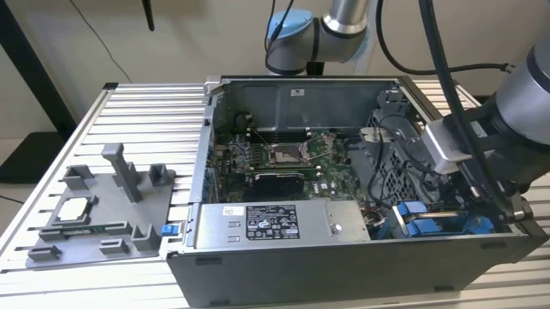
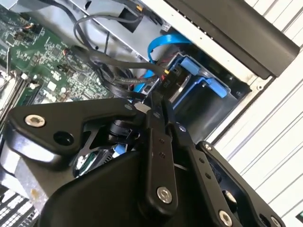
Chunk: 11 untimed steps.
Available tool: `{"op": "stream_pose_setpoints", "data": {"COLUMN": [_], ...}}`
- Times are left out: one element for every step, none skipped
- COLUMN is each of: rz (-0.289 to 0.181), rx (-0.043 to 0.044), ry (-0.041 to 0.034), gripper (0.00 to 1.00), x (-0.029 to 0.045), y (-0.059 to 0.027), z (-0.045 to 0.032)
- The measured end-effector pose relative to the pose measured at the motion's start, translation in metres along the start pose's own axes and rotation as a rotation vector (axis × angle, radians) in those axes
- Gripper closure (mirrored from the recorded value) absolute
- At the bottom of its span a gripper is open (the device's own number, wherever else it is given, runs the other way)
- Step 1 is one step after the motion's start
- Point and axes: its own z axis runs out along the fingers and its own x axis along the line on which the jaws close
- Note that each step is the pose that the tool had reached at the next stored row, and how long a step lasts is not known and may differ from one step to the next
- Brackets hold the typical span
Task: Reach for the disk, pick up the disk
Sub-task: 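Pick up the disk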
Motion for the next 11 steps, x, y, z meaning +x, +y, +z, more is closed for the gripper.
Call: {"op": "stream_pose_setpoints", "data": {"rz": [-0.005, -0.008, -0.01, -0.014, -0.017, -0.019, -0.02, -0.022, -0.023, -0.025, -0.026], "rx": [0.0154, 0.0256, 0.0335, 0.0425, 0.0516, 0.0581, 0.0622, 0.0663, 0.0704, 0.0753, 0.0805], "ry": [0.0031, 0.0057, 0.0078, 0.0111, 0.0143, 0.0161, 0.0174, 0.0191, 0.0207, 0.0225, 0.0245], "gripper": [1.0, 1.0, 1.0, 1.0, 1.0, 1.0, 1.0, 1.0, 1.0, 1.0, 1.0], "x": [-0.0006, -0.0008, -0.001, -0.0012, -0.0014, -0.0015, -0.0016, -0.0017, -0.0019, -0.002, -0.0021], "y": [0.0018, 0.0036, 0.0057, 0.0075, 0.009, 0.0106, 0.012, 0.0137, 0.0155, 0.0174, 0.0193], "z": [-0.0003, -0.0006, -0.0009, -0.0013, -0.0016, -0.0018, -0.0021, -0.0025, -0.0028, -0.0032, -0.0035]}}
